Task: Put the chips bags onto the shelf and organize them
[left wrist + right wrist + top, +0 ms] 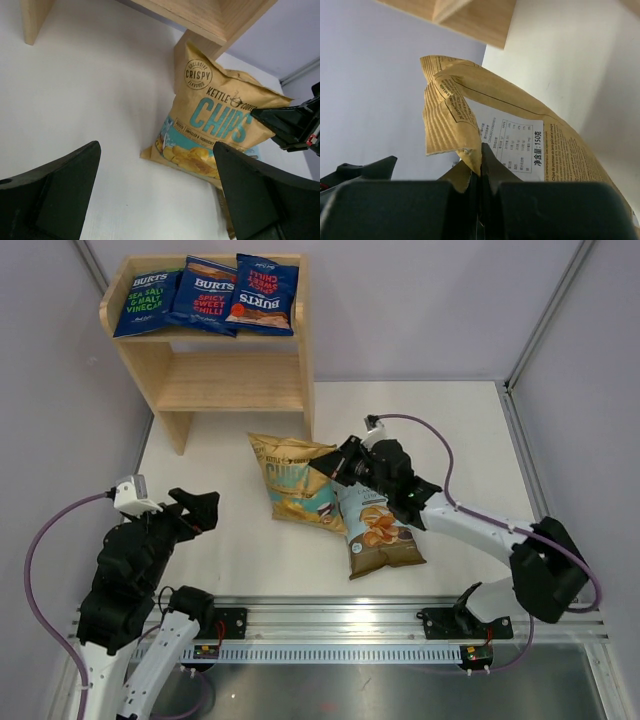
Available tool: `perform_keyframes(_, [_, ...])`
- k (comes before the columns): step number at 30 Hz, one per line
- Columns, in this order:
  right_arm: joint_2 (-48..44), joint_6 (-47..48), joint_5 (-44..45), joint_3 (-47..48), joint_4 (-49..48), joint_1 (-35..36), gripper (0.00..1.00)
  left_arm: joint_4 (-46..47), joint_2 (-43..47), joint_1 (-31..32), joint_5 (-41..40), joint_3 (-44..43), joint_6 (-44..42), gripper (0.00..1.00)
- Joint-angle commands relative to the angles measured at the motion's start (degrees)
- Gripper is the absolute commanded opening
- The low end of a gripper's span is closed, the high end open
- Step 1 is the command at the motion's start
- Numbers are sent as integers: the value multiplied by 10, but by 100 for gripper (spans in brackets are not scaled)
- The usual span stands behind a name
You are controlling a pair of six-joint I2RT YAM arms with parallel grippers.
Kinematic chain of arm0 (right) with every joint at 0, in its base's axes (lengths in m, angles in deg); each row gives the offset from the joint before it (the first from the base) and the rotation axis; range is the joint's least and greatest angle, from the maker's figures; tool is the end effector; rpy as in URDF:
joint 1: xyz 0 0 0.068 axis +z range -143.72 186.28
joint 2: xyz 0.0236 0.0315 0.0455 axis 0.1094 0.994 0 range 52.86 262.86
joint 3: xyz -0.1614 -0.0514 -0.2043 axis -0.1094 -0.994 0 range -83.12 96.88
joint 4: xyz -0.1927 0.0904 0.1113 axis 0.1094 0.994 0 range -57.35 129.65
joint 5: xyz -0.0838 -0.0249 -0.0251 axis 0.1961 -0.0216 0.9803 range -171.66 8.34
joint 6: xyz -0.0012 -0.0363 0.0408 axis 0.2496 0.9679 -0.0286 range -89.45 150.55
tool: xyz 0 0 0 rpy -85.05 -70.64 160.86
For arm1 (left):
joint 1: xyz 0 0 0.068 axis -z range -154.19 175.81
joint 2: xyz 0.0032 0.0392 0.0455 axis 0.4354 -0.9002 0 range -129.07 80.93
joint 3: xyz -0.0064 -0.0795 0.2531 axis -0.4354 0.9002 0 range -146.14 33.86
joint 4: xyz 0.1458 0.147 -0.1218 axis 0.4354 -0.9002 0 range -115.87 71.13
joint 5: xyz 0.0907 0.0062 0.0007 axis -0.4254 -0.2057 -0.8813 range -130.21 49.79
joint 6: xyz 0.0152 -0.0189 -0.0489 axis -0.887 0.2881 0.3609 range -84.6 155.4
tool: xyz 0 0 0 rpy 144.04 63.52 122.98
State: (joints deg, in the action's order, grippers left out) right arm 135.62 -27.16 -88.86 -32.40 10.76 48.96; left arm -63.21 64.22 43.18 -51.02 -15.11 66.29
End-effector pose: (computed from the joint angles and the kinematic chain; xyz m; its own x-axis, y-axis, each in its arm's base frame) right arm 0.2296 0.2180 0.2812 -0.7145 0.4820 -0.5071 -0.2982 0.4459 0.8440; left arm 0.0382 -0.0047 0.3335 -0.2320 -0.4558 -0.8593 -0.0011 0.8835 -0.4684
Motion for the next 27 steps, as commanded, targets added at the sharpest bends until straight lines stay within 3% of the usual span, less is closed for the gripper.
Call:
perform_keyframes(1, [-85, 45, 104, 11, 57, 0, 0, 93, -16, -1, 60, 25, 49, 99])
perform_keyframes(6, [-164, 88, 122, 53, 126, 0, 0, 211, -29, -1, 183, 89, 96, 99])
perform_keyframes(14, [-237, 111, 137, 132, 189, 0, 0, 592, -71, -1, 350, 238, 259, 99])
perform_keyframes(19, [-241, 99, 110, 184, 190, 0, 0, 808, -102, -1, 371, 310, 347, 99])
perform_keyframes(27, [-210, 63, 51, 286, 176, 0, 0, 1002, -162, 5, 383, 321, 363, 99])
